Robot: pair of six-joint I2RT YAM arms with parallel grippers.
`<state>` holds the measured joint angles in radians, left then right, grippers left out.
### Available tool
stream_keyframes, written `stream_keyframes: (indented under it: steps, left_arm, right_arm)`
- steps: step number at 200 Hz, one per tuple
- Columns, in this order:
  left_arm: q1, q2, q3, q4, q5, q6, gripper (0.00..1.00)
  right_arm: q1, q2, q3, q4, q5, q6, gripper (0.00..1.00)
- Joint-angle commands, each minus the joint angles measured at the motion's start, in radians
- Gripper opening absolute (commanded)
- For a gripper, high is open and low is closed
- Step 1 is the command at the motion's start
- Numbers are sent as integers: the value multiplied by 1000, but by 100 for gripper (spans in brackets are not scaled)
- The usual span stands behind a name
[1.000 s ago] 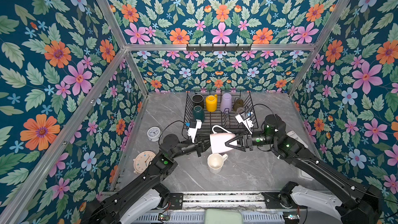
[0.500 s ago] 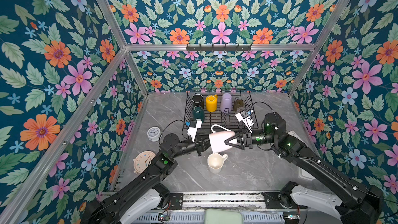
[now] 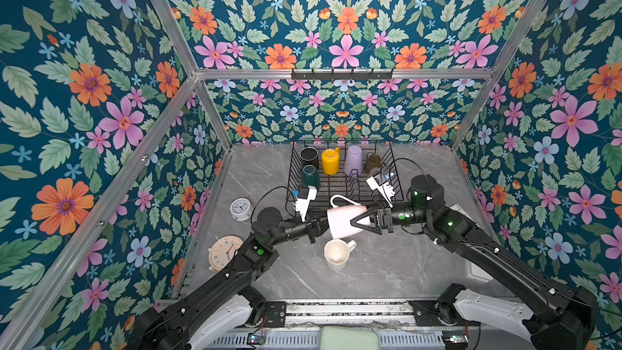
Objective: Load the cups into the dish rack
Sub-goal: 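Pass the pink mug from the left gripper to the right gripper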
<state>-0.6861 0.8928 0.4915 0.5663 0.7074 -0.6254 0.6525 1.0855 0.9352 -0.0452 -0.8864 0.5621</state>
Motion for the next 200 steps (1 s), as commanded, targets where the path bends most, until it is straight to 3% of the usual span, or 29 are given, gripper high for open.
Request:
stream_keyframes:
  steps: [1, 34, 73, 86, 103, 135, 165, 200]
  left_arm:
    - [-6, 7, 21, 100, 24, -10, 0]
    - [-6, 10, 24, 102, 27, -10, 0]
    - [-6, 18, 31, 101, 38, -10, 0]
    - [-6, 22, 38, 91, 37, -7, 0]
    - [-6, 25, 42, 79, 36, -5, 0]
    - [-4, 33, 45, 77, 38, -11, 0]
    - [-1, 41, 50, 73, 38, -17, 0]
    - [3, 42, 50, 63, 26, -18, 0]
  right_arm:
    - [9, 19, -3, -19, 25, -20, 79]
    - [10, 22, -3, -19, 26, -21, 83]
    - [20, 24, -1, -30, 35, -31, 79]
    - [22, 26, -1, -32, 41, -34, 71]
    - [22, 22, -1, -41, 56, -41, 48]
    - [22, 6, 3, -50, 70, -51, 28]
    - [22, -1, 15, -79, 89, -71, 0]
    - [22, -16, 17, -87, 114, -71, 0]
